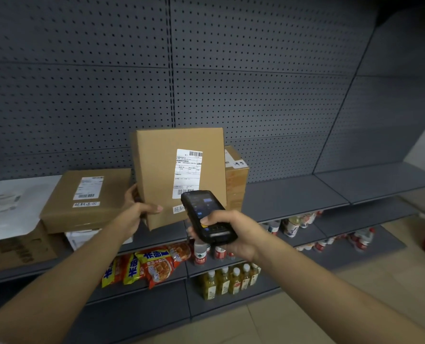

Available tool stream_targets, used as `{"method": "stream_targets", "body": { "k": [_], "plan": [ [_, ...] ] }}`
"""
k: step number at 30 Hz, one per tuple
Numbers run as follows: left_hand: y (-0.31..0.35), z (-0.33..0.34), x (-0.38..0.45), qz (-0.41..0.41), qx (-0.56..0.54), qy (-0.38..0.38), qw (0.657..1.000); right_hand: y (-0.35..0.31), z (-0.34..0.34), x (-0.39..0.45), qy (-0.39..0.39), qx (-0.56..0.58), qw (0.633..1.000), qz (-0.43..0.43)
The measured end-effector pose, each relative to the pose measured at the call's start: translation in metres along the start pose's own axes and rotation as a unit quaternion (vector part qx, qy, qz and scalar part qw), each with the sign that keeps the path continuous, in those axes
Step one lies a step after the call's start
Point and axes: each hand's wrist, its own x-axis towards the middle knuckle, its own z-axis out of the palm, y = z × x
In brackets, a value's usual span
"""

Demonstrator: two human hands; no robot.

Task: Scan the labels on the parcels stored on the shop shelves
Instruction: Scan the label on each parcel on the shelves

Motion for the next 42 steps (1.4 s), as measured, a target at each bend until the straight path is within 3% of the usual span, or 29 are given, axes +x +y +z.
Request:
{"method": "stream_targets", "body": {
  "k": [42],
  "plan": [
    [0.012, -0.049, 0.007, -0.002, -0.012, -0.012, 1.000, 0.028, 0.042, 0.013, 0.000, 0.057, 0.998, -0.021]
  ]
}}
